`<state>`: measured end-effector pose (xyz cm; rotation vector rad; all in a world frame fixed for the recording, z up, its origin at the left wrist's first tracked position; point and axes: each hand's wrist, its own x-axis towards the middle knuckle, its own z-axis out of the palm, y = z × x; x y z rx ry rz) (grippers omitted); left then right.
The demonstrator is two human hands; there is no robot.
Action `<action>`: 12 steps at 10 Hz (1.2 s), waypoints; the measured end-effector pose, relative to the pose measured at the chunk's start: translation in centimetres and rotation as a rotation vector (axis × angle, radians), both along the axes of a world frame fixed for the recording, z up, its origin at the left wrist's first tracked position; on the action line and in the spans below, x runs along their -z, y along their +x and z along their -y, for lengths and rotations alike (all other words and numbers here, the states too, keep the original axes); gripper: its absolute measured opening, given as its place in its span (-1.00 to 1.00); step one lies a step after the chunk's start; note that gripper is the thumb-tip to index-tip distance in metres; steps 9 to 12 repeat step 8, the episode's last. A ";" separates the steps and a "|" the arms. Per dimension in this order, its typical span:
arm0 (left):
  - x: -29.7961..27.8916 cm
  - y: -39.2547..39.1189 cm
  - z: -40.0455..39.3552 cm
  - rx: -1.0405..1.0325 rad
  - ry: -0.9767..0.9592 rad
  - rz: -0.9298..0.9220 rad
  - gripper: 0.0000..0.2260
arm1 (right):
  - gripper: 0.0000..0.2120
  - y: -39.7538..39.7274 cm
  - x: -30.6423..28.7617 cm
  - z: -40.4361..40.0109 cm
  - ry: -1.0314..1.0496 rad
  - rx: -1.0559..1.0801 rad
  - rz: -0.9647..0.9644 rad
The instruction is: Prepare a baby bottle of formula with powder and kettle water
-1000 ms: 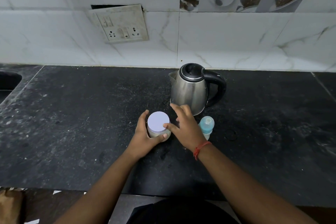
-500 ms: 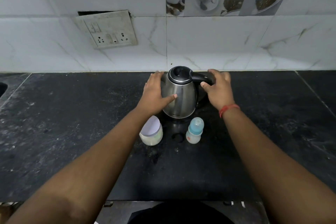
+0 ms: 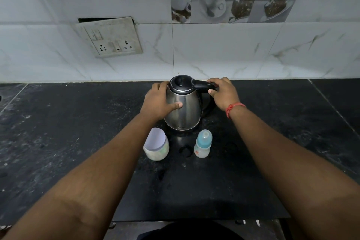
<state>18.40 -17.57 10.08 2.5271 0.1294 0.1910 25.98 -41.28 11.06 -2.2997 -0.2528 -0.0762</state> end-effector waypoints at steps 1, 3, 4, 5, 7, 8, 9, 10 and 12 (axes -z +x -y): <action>0.0 -0.2 0.1 -0.013 0.009 -0.005 -0.16 | -0.65 0.0 0.4 -0.2 -0.001 0.003 0.019; -0.2 -0.3 0.2 -0.021 0.018 -0.025 -0.17 | -0.66 -0.3 0.9 -0.5 0.006 0.029 0.056; -0.2 -0.4 0.3 -0.019 0.009 -0.025 -0.18 | -0.66 -0.6 1.0 -0.6 0.001 0.039 0.065; -0.4 -0.5 0.5 -0.021 0.015 -0.040 -0.19 | -0.66 -0.9 0.7 -0.6 -0.008 0.043 0.058; -1.1 -0.9 0.8 -0.023 0.308 -0.098 -0.20 | -0.65 -1.2 -0.4 -0.2 -0.189 -0.026 0.078; -1.7 -1.0 0.9 -0.015 0.407 -0.048 -0.21 | -0.63 -1.5 -1.7 -0.6 -0.429 -0.074 0.132; -1.7 -1.0 0.9 -0.015 0.407 -0.048 -0.21 | -0.63 -1.5 -1.7 -0.6 -0.429 -0.074 0.132; -1.7 -1.0 0.9 -0.015 0.407 -0.048 -0.21 | -0.63 -1.5 -1.7 -0.6 -0.429 -0.074 0.132; -1.7 -1.0 0.9 -0.015 0.407 -0.048 -0.21 | -0.63 -1.5 -1.7 -0.6 -0.429 -0.074 0.132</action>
